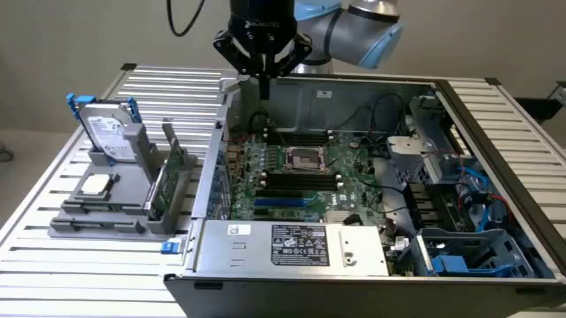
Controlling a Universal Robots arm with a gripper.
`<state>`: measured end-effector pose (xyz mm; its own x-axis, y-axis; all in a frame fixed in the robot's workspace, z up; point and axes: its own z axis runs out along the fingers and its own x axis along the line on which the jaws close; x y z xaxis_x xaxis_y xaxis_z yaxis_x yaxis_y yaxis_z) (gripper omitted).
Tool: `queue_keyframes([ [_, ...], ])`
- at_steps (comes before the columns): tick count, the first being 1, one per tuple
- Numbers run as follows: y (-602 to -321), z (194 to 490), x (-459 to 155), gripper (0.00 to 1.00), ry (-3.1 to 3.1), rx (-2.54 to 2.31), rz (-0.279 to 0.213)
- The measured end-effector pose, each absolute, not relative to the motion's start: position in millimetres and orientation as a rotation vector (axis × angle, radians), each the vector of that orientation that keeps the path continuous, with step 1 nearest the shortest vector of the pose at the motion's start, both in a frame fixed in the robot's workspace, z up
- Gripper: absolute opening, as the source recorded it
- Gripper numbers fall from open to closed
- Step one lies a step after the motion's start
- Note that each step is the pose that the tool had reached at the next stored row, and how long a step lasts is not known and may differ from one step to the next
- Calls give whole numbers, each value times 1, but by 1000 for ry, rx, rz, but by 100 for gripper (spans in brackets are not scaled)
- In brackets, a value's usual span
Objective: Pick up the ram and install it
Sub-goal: 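Reach for the ram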
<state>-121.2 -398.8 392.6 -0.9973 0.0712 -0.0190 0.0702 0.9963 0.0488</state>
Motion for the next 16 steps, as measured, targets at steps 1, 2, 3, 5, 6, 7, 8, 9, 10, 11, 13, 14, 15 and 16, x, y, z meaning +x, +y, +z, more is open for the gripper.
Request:
queue_keyframes([
  [1, -399, 393, -121, 11, 3118, 110, 75],
  [2, -399, 393, -121, 11, 3118, 110, 75],
  [3, -399, 393, -121, 11, 3118, 110, 75],
  [5, -399, 393, -121, 11, 3118, 110, 75],
  [6, -399, 393, -121, 11, 3118, 110, 75],
  [7, -399, 393, -121, 11, 3118, 110, 75],
  [8, -399, 393, -121, 11, 3118, 110, 75],
  [9, -399, 393, -121, 11, 3118, 110, 75],
  [10, -399, 393, -121, 11, 3118, 110, 75],
  [11, -399, 393, -121, 11, 3118, 110, 75],
  [13, -399, 393, -122, 11, 3118, 110, 75],
  [14, -399, 393, -125, 11, 3118, 111, 75],
  [15, -399, 393, -129, 11, 3118, 111, 75],
  [16, -399, 393, -134, 11, 3119, 111, 75],
])
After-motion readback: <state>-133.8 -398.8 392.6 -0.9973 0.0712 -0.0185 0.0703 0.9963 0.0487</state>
